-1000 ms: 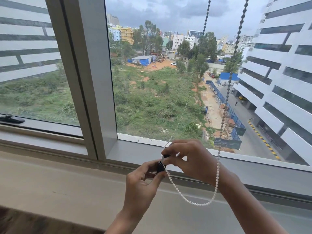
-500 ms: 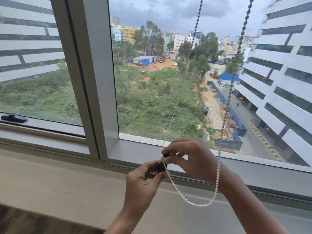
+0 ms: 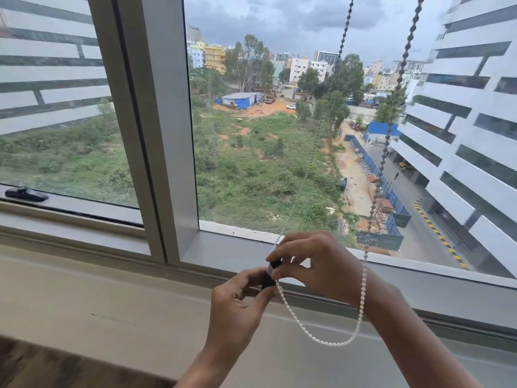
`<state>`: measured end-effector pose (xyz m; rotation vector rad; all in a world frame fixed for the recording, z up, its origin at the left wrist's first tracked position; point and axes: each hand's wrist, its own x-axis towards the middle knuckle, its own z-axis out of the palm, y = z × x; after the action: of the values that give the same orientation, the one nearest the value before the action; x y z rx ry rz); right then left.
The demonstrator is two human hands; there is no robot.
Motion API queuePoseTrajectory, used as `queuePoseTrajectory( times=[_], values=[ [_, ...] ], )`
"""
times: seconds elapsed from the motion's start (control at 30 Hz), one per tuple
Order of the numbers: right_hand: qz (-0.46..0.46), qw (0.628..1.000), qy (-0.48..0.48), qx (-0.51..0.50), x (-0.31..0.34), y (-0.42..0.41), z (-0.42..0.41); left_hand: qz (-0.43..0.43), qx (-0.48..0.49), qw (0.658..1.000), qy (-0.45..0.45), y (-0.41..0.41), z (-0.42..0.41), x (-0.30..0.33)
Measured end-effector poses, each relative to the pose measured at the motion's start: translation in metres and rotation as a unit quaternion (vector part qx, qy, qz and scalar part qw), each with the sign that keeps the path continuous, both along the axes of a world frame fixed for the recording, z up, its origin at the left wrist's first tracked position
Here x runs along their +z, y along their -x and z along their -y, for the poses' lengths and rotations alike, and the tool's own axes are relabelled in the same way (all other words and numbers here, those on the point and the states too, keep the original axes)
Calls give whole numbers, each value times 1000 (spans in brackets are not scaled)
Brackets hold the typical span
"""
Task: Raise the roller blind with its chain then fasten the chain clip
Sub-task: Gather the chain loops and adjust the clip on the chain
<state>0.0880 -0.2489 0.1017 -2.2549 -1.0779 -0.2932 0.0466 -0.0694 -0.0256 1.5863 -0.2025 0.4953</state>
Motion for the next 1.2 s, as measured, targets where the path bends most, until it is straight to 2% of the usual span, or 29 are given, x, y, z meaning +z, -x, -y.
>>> queuePoseTrajectory(
  times=[0.3,0.7,0.93,1.2],
  values=[
    [-2,998,55,24,8,0,-2,7,-13,1000,10,2,2,-3],
    [2,996,67,56,5,-2,-4,-8,-23,1000,14,8,2,-10],
    [2,999,29,-19,-13,11,-11,11,12,1000,6,10,6,-13],
    [1,984,-33,-174,-43,32,-25,23,54,998,5,15,18,-22]
  ],
)
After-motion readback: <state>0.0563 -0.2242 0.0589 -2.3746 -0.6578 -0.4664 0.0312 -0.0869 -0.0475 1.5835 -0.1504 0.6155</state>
